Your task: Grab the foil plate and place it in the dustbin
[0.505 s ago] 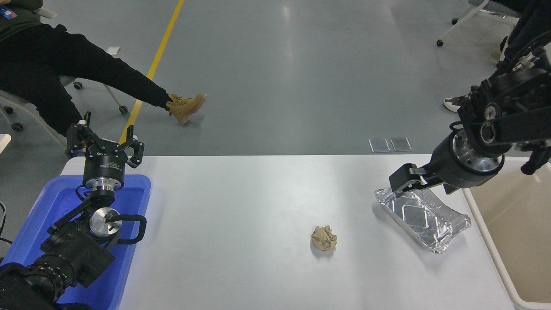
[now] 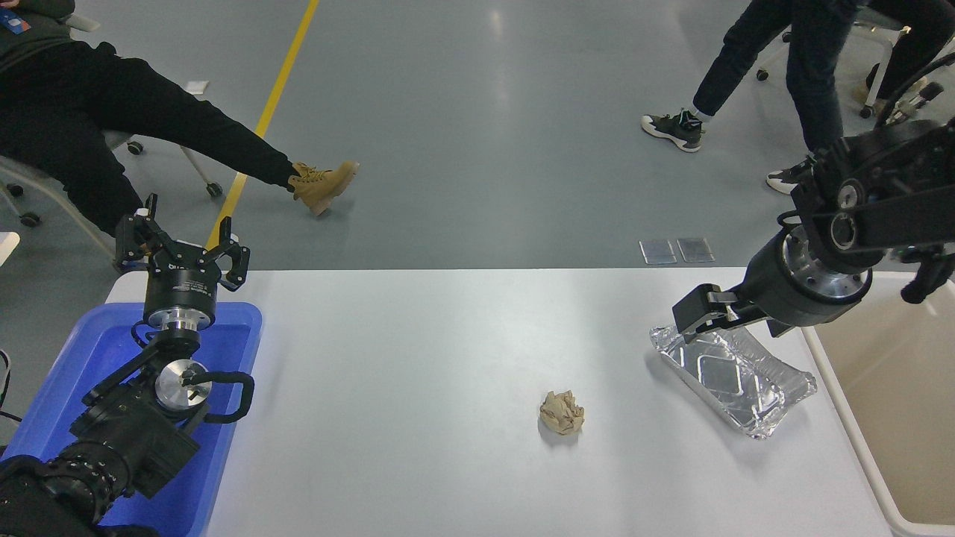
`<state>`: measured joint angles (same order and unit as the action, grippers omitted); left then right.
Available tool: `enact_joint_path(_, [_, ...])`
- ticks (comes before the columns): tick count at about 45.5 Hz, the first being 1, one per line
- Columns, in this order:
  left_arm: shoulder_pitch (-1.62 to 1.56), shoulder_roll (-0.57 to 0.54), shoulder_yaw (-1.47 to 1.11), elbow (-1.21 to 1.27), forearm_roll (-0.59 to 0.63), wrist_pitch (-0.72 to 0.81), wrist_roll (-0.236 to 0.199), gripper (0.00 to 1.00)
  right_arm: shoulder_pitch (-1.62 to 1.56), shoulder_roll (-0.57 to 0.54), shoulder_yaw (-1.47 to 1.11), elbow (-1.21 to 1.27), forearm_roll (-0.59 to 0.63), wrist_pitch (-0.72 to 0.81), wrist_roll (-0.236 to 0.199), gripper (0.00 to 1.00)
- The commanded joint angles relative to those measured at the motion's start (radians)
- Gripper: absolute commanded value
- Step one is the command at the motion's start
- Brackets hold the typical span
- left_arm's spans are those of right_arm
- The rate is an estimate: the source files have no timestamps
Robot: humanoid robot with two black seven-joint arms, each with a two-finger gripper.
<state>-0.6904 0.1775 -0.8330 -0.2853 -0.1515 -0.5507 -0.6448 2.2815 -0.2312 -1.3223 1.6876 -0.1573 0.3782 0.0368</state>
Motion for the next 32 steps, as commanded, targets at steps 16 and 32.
enact_joint_path(16, [-0.001, 0.000, 0.002, 0.000, 0.000, 0.000, 0.001, 0.99, -0.066, -0.045, 0.005, -0.071, -0.005, -0.004, 0.000, 1.00])
enact_joint_path(32, [-0.001, 0.000, 0.002, 0.000, 0.000, 0.000, 0.001, 0.99, -0.255, -0.244, 0.014, -0.209, -0.129, -0.076, -0.006, 1.00])
